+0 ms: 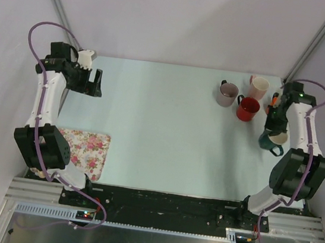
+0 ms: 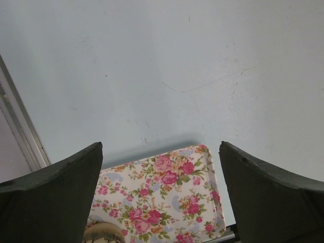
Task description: Turn the mug right side up
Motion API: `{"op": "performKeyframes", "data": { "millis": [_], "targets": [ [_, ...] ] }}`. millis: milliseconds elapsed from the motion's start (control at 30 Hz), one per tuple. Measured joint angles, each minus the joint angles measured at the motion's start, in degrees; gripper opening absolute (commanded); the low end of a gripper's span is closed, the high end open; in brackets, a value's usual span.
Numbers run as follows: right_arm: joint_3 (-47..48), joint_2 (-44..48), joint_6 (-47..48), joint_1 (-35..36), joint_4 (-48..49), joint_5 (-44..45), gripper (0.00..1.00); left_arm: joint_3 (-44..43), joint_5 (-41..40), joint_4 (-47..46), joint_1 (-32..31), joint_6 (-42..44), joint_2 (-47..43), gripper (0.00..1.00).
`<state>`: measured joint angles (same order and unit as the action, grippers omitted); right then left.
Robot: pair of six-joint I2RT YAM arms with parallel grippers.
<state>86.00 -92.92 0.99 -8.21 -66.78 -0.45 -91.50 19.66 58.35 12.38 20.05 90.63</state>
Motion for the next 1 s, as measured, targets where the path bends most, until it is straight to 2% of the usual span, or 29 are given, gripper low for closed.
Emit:
{"op": "performKeyframes", "data": {
  "millis": [100, 233, 367, 533, 767, 833, 933, 1000],
  "targets": [
    [0.8, -2.0, 3.0, -5.7, 3.5, 0.0, 0.0, 0.0, -0.4, 0.0, -0.4, 0.2, 0.0, 1.0],
    [6.6, -9.1, 7.7, -8.2, 6.9, -1.0, 0.0, 1.0, -1.3, 0.1, -0.6, 0.9, -0.9, 1.0],
    [13.9, -17.8, 11.4, -8.4, 9.5, -3.2, 0.0, 2.2, -2.1, 0.0, -0.6, 1.4, -1.7, 1.0],
    [18.1, -24.6, 13.3, -7.7, 10.9, -5.4, 0.0, 3.9, -3.6, 0.1, -0.7, 2.6, -3.0, 0.99],
    [19.4, -26.0, 14.5, -6.0, 10.7, -3.9, 0.0, 5.1, -5.9, 0.4, -1.2, 4.2, -3.4, 0.98],
    [19.7, -26.2, 14.4, -6.0, 10.6, -3.9, 0.08, 5.1, -6.1, 0.5, -1.2, 4.5, -3.4, 0.98],
    [20.1, -26.4, 13.7, -6.1, 10.5, -4.0, 0.3, 5.1, -6.7, 0.7, -1.3, 4.5, -3.4, 0.98],
    [20.3, -26.6, 13.0, -6.3, 10.8, -4.5, 0.4, 5.1, -7.3, 0.9, -1.4, 4.5, -3.4, 0.98]
  ]
}}
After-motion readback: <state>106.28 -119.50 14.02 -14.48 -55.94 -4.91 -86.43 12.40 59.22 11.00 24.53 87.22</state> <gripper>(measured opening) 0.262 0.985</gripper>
